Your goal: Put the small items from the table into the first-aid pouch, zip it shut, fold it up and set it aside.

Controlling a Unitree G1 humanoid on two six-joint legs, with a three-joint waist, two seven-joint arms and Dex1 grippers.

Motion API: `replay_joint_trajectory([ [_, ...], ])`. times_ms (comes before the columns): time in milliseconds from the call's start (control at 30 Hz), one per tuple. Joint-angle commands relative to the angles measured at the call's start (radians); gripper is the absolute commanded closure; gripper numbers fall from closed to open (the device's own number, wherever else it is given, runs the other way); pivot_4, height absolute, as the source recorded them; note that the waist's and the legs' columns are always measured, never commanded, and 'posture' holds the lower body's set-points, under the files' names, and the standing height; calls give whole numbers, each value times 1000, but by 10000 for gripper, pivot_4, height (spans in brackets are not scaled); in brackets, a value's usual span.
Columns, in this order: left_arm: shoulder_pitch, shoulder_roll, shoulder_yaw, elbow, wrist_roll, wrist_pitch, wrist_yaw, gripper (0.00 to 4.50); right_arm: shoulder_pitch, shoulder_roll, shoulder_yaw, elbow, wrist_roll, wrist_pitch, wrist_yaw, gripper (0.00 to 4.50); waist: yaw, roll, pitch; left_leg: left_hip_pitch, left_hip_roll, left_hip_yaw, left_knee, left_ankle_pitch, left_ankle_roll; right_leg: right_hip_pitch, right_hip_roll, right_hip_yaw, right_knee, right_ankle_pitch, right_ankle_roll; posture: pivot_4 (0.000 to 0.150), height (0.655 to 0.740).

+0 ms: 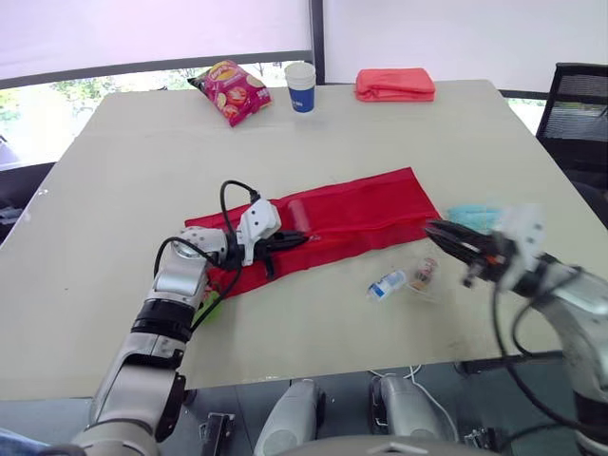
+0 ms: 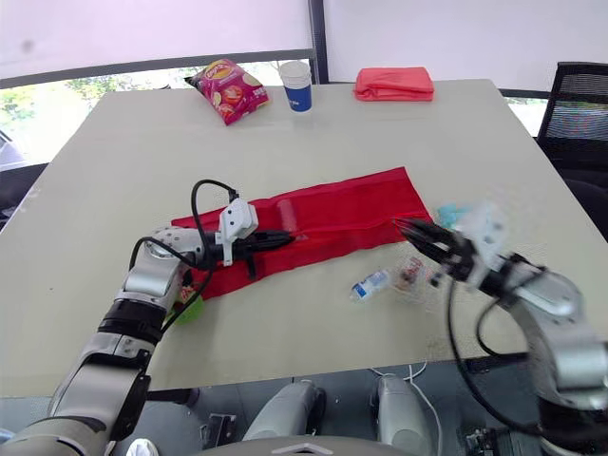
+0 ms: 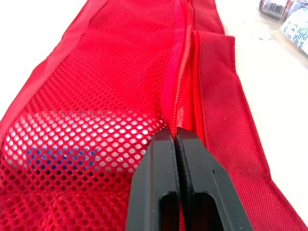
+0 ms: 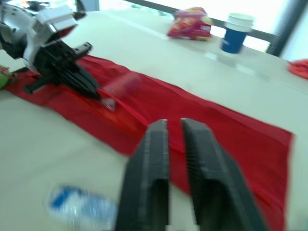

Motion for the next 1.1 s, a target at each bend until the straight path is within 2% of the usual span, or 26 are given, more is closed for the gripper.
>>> replay_joint_trajectory([
  [33, -16, 8, 11, 23, 6, -39, -13, 45000, 170, -28, -240, -43, 80, -94, 61, 23014, 6, 0, 0, 1, 0, 0, 0, 0, 0, 1, 0, 0, 0, 0, 0, 1500, 7395],
  [167, -31, 5, 11, 63, 12, -68, -21, 45000, 353, -38, -402, -47, 170, -135, 125, 3588, -1, 1, 0, 3, 1, 2, 0, 0, 0, 2, 1, 1, 0, 0, 1, 1500, 7395],
  [200, -37, 5, 13, 77, 15, -78, -24, 45000, 416, -38, -460, -59, 222, -124, 154, 978, -1, 1, 0, 3, 2, 2, 0, 0, 0, 3, 1, 1, 0, 0, 1, 1500, 7395],
  [333, -51, 6, 14, 116, 22, -106, -32, 45000, 587, -49, -598, -71, 357, -109, 247, 978, 5, 1, 1, 3, 3, 2, 0, -1, 1, 3, 1, 1, -1, -1, 1, 1500, 7395],
  [433, -58, 7, 12, 140, 26, -123, -39, 45000, 650, -65, -684, -44, 414, -122, 278, 978, 4, 1, 1, 4, 4, 4, 1, -1, 1, 4, 0, 2, -1, -1, 1, 1500, 7395],
  [633, -73, 3, 7, 172, 32, -140, -56, 45000, 756, -109, -787, -21, 445, -126, 371, 978, 12, 1, 1, 3, 5, 4, 0, -1, 1, 4, 0, 0, -2, -1, 1, 1500, 7395],
  [1100, -98, 1, 4, 208, 40, -166, -63, 45000, 790, -150, -763, -44, 431, -124, 400, 978, 17, 0, 1, 3, 5, 4, 0, -1, 1, 4, -1, 0, -2, -1, 1, 1500, 7395],
])
